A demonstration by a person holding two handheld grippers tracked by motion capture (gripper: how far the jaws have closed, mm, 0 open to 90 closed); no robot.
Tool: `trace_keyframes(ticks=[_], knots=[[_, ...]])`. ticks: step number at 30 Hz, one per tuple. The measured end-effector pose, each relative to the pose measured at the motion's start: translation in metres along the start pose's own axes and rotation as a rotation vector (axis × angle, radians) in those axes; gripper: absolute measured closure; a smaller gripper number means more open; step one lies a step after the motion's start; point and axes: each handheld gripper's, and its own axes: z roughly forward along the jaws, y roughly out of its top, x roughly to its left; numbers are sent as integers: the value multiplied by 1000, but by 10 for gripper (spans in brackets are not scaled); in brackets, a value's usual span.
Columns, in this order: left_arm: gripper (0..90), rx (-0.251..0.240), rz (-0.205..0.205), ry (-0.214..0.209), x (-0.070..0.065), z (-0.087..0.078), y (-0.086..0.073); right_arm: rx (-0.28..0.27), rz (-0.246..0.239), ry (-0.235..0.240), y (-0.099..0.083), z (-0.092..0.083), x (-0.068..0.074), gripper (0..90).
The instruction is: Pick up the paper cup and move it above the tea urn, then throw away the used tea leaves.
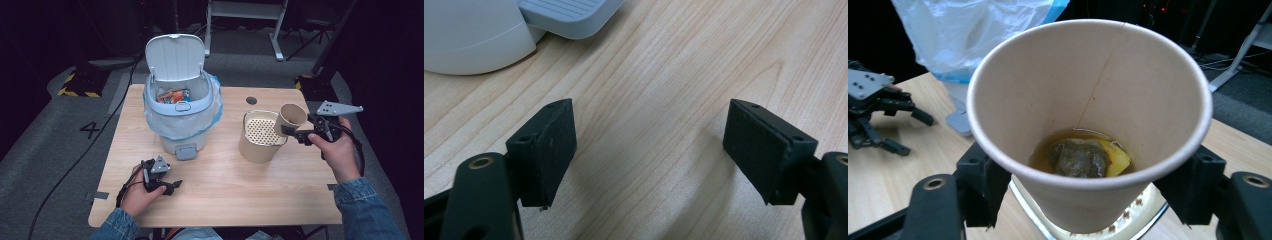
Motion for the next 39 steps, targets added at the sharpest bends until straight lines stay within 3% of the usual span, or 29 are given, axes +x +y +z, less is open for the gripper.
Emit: trace_keyframes(ticks=[8,17,22,28,35,39], knots=[[220,0,0,0,0,0,0,0,11,-24,4,24,-16,293],[220,0,0,0,0,0,0,25,-56,-54,6,43,-23,294],[220,0,0,0,0,0,0,40,-81,-71,4,47,-26,296],[221,0,0,1,0,0,0,45,-151,-101,4,50,-29,299],[220,0,0,0,0,0,0,50,-169,-111,5,49,-29,300],[220,0,0,1,0,0,0,64,-228,-134,8,47,-27,302]])
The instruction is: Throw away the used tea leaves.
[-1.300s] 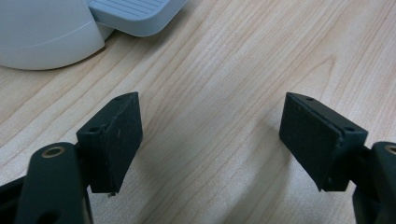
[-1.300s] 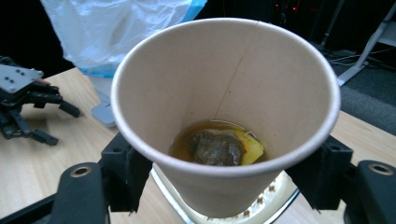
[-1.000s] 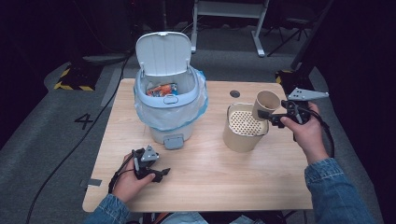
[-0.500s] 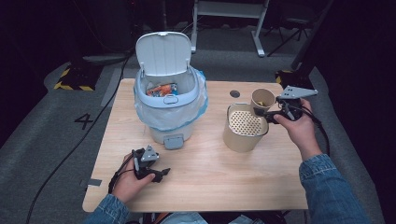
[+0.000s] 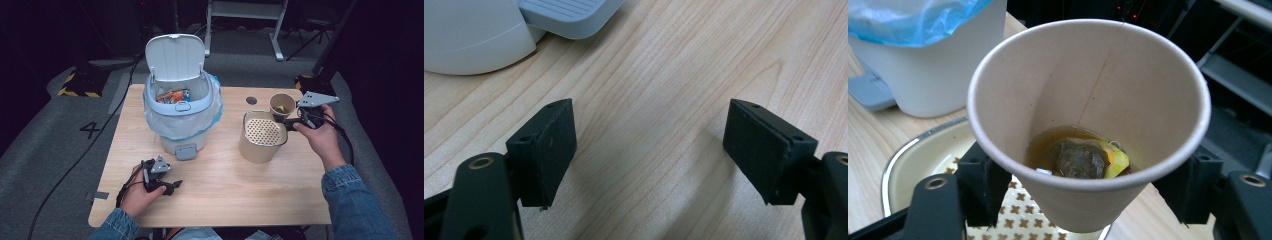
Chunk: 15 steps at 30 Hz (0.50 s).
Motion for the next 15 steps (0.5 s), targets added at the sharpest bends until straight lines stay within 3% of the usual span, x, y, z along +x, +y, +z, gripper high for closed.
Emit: trace_keyframes(ticks=[5,13,15], knots=[[220,0,0,0,0,0,0,6,-98,-26,4,0,1,305],[220,0,0,0,0,0,0,60,-348,-97,11,2,11,311],[220,0,0,0,0,0,0,75,-391,-112,12,3,13,313]])
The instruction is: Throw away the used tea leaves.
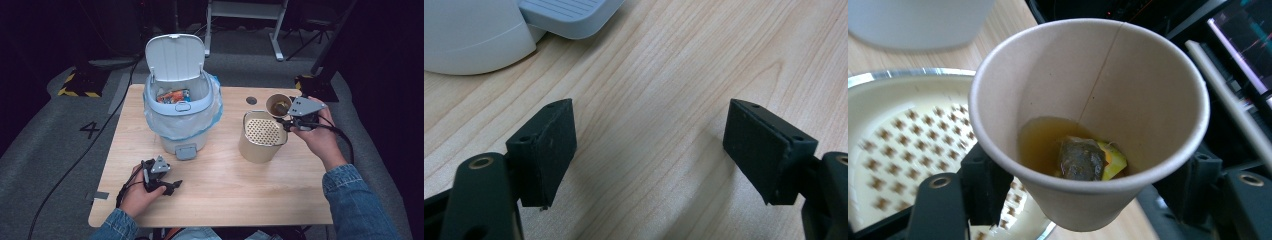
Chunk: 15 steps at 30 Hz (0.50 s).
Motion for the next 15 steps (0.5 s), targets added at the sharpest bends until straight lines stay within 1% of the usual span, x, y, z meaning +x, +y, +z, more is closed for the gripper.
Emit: trace_keyframes(ticks=[2,4,5,6,7,8,10,11,13,15], knots=[[220,0,0,0,0,0,0,22,-80,-27,1,1,2,314],[220,0,0,0,0,0,0,51,-140,-49,3,2,4,314],[220,0,0,0,0,0,0,60,-156,-56,3,2,5,315],[220,0,0,0,0,0,0,69,-195,-61,4,2,5,315],[220,0,0,0,0,0,0,79,-223,-66,5,2,6,316],[220,0,0,0,0,0,0,89,-256,-81,6,3,7,317],[220,0,0,0,0,0,0,109,-298,-93,7,3,8,318],[220,0,0,0,0,0,0,120,-323,-104,8,4,10,319],[221,0,0,0,0,0,0,147,-377,-110,9,5,12,320],[220,0,-1,0,0,0,0,165,-418,-123,9,6,15,321]])
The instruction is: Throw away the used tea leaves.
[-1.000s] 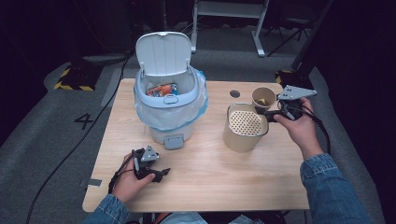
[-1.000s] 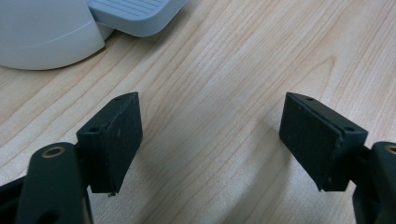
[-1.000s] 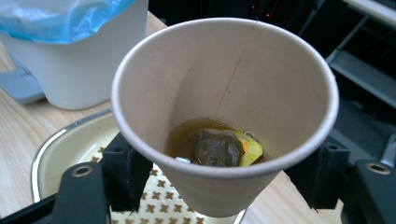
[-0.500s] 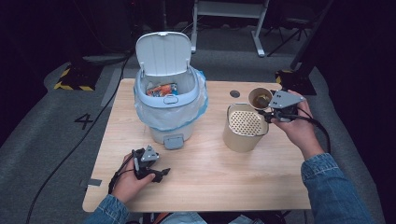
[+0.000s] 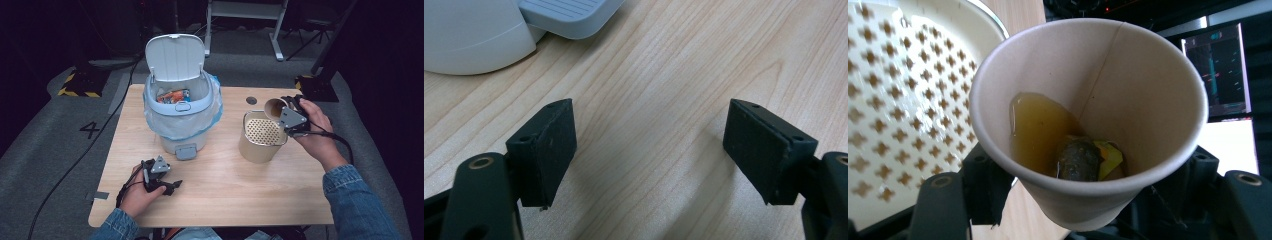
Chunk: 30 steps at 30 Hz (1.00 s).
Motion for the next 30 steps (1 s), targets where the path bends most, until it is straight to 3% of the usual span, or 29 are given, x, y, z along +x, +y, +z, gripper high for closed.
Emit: trace_keyframes(ticks=[3,8,12,16,17,19,30], knots=[[220,0,0,0,0,0,0,29,-75,-15,2,2,3,321],[220,0,0,0,0,0,0,44,-148,-30,4,3,8,323],[220,0,0,0,0,0,0,80,-227,-72,6,3,13,328],[220,0,0,0,0,0,0,143,-343,-129,11,3,20,329],[220,0,0,0,0,0,0,176,-407,-155,14,3,22,330],[220,0,0,0,0,0,0,204,-466,-181,18,4,25,329],[220,0,0,0,0,0,0,274,-706,-276,30,4,33,329]])
